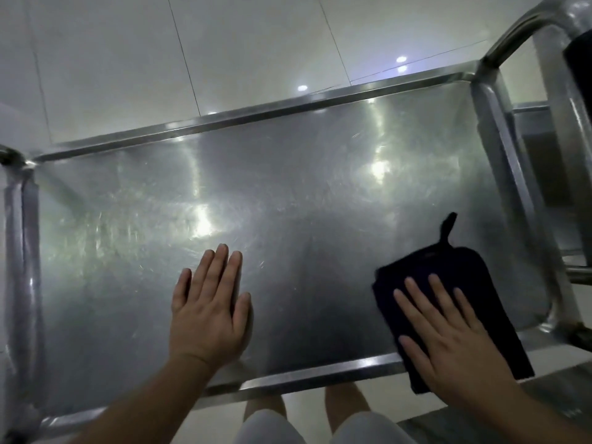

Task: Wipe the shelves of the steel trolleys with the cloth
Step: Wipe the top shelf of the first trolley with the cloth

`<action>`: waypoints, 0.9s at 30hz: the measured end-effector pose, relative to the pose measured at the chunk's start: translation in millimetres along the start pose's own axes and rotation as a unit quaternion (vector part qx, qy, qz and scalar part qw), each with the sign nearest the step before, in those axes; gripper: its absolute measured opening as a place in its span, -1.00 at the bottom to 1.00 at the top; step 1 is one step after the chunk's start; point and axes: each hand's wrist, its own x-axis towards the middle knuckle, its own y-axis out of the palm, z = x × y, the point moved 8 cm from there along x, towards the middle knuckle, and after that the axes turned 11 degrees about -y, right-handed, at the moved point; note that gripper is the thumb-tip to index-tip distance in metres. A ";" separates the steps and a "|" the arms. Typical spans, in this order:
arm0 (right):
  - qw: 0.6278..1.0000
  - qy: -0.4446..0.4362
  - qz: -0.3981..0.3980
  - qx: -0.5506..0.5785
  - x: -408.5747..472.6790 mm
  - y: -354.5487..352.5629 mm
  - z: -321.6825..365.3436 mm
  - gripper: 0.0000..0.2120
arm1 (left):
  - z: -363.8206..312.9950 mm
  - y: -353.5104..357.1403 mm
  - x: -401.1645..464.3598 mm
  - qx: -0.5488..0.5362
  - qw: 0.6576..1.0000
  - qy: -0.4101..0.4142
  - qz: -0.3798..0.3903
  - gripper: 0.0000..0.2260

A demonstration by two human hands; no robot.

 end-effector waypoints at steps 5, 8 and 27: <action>1.000 -0.018 -0.021 0.007 41.7 -18.0 7.4 -0.40 | 3.3 2.4 1.8 -0.004 1.000 0.006 -0.006 -0.40; 0.997 0.020 -0.072 0.017 122.3 -54.1 -6.6 -0.40 | 3.5 5.6 2.0 0.000 1.000 0.008 -0.013 -0.41; 0.996 0.010 -0.072 0.059 103.8 -33.0 100.5 -0.39 | 5.6 9.2 0.4 -0.006 1.000 -0.003 0.000 -0.40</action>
